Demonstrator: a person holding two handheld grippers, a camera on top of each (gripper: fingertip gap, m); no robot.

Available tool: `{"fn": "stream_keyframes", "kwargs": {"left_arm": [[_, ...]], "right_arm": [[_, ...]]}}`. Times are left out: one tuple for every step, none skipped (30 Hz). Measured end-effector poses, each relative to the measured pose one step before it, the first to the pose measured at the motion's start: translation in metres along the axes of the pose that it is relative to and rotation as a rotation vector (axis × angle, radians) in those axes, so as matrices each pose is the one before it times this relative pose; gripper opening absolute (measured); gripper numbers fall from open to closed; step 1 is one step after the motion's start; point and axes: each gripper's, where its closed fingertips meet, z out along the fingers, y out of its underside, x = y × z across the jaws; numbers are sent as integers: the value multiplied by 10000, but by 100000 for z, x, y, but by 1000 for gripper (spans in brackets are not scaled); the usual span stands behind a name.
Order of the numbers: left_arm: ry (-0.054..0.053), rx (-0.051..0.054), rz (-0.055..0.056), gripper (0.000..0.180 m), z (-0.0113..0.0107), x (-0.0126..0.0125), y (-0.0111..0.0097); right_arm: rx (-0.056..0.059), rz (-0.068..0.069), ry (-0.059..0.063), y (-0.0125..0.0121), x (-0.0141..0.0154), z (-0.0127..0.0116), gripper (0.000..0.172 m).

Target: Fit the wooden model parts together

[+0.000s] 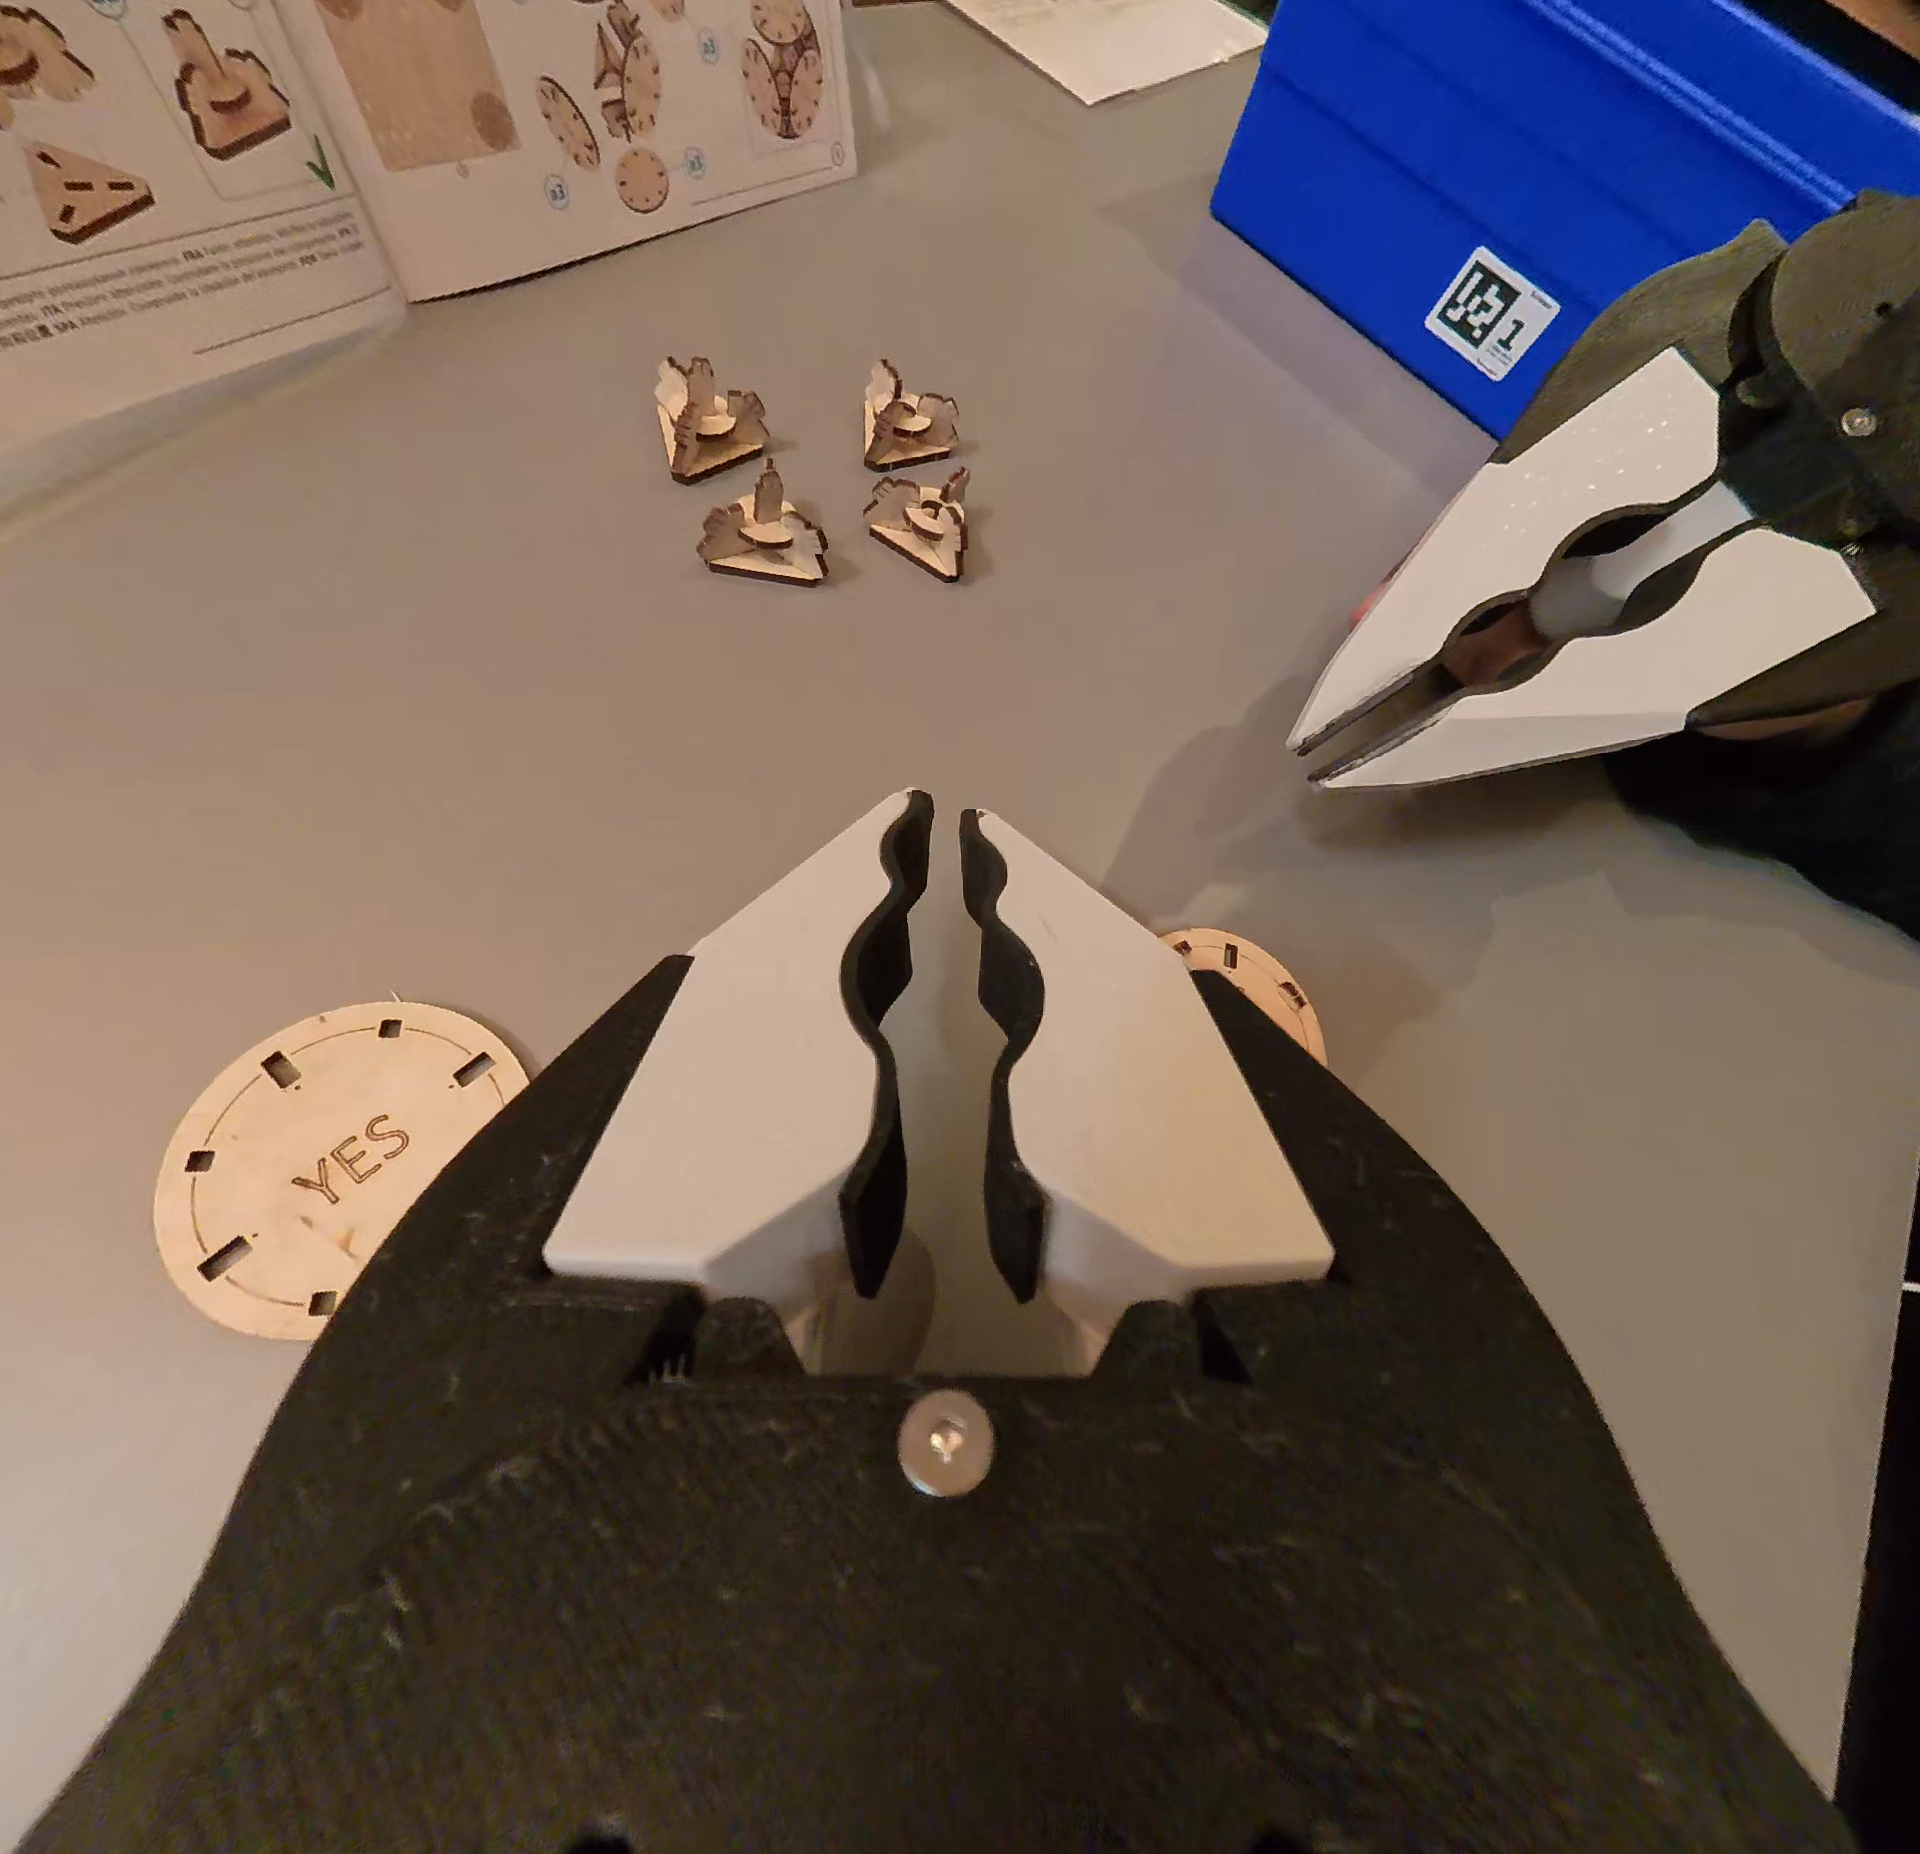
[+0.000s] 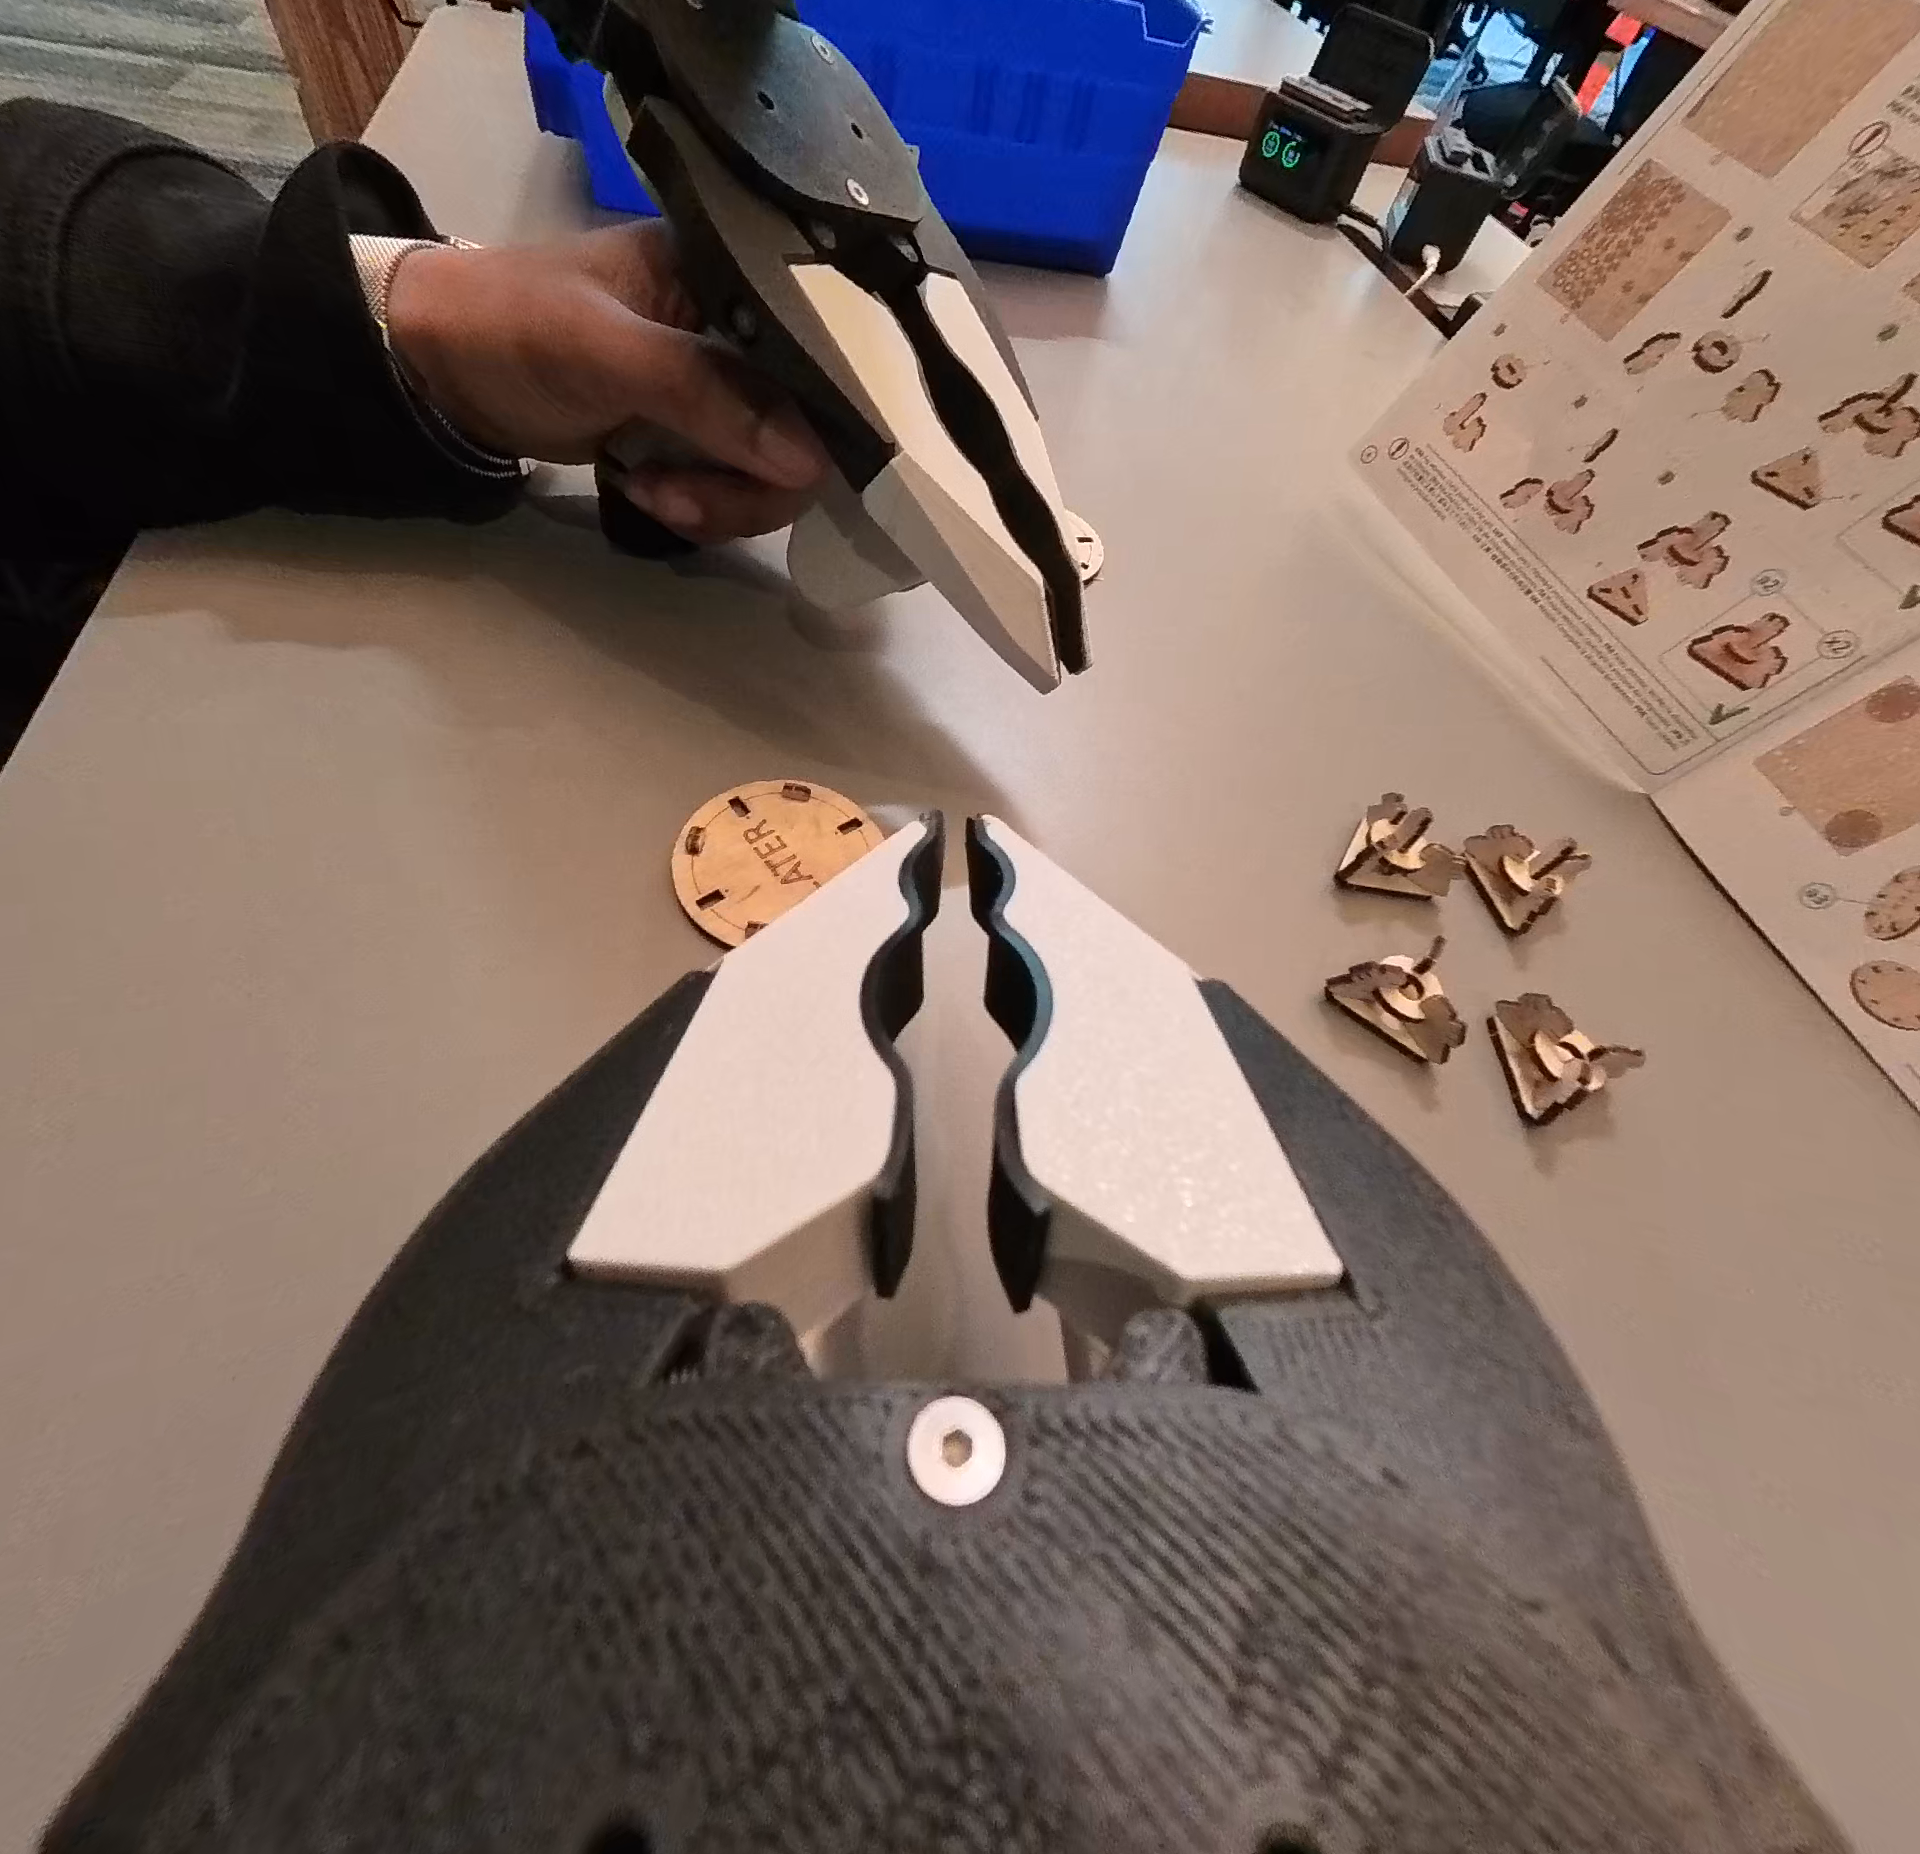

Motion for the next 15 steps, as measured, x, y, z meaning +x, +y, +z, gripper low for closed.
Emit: {"fn": "stream_keyframes", "kwargs": {"left_arm": [[-20,-24,27,4,23,11,28],[-15,-34,26,4,27,11,44],[-14,-34,22,4,51,10,39],[-14,-35,17,4,28,5,40],[-12,-31,14,4,24,1,35],[-11,-24,12,4,29,5,26],[-8,-21,8,4,25,-7,32],[-8,-15,6,4,13,3,12],[-7,-10,4,4,15,-4,15],[-8,-9,1,4,6,-9,6],[-5,-8,2,4,12,-8,13],[-4,-9,2,4,6,-4,6],[-4,-6,2,4,1,2,7],[-2,-4,2,4,10,-2,-2],[-2,-3,0,4,3,-6,13]], "right_arm": [[3,3,6,-2,16,2,3],[5,5,3,-1,10,-6,3],[2,7,1,3,6,-8,3],[10,7,12,-18,22,-6,3],[16,5,10,-17,29,-20,3],[11,11,1,-13,14,-15,3],[1,20,-8,6,14,1,3],[-1,21,-9,-5,14,5,3],[4,18,-6,3,7,-7,3],[7,11,-7,-10,13,-8,3],[13,5,4,-9,11,-9,3],[14,1,5,-22,7,-12,3],[8,1,3,-4,2,-13,3],[1,4,-1,0,6,1,3],[-2,6,-2,6,12,-2,3]]}}
